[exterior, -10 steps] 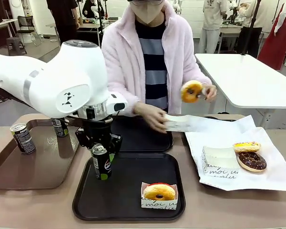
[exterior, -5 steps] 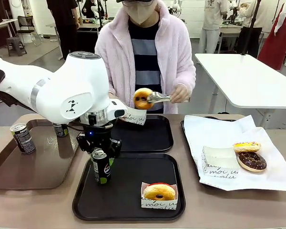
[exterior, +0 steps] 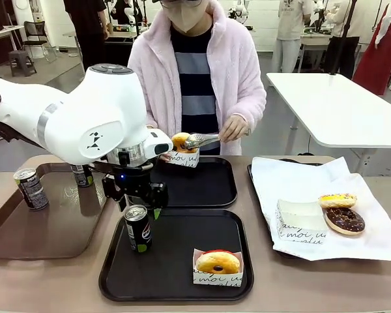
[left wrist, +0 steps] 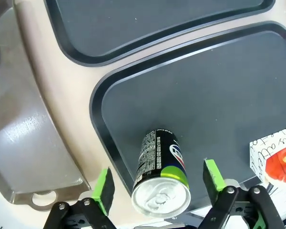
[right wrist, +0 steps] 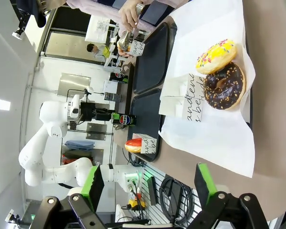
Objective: Set up donuts and drinks on trays.
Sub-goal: Pick up one Pepsi coke and place it on the Flat Tray, then pick up one Pepsi coke from the Handle tray and place it on the Flat Tray without a Pepsi coke.
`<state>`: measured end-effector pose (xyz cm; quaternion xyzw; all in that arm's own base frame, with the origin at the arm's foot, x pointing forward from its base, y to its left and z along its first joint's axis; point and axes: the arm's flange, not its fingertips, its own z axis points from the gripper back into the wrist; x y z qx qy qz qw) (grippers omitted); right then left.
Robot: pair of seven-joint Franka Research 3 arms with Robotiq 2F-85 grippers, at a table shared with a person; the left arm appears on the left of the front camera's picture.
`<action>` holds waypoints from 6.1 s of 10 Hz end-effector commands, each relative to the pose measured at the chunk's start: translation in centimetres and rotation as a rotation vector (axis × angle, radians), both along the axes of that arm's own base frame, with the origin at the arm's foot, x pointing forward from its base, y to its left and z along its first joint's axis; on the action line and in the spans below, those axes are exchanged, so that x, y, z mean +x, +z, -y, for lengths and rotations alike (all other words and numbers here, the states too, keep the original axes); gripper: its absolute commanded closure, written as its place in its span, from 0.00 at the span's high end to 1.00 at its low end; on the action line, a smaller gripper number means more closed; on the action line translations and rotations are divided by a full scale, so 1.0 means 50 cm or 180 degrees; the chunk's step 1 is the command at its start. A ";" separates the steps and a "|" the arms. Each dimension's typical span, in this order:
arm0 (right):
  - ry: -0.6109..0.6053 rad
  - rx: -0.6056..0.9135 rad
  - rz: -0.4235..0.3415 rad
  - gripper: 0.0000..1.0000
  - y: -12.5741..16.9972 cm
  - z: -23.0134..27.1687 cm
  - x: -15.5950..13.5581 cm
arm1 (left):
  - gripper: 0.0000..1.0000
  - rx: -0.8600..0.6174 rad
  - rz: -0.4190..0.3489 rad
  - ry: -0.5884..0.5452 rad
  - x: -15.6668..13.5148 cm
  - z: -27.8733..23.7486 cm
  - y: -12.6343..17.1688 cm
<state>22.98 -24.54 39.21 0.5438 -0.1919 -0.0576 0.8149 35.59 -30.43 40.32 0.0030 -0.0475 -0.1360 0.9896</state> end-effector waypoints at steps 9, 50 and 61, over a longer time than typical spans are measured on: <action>0.0027 0.0024 0.0037 1.00 -0.002 0.005 -0.004 | 1.00 -0.0026 0.0223 -0.0010 -0.063 -0.054 0.166; 0.0027 0.0024 0.0037 1.00 -0.002 0.005 -0.004 | 0.44 -0.0198 -0.0060 0.1108 0.252 -0.671 -0.047; 0.0027 0.0024 0.0037 1.00 -0.002 0.005 -0.004 | 0.00 -0.0134 0.0093 0.1065 0.187 -0.546 0.218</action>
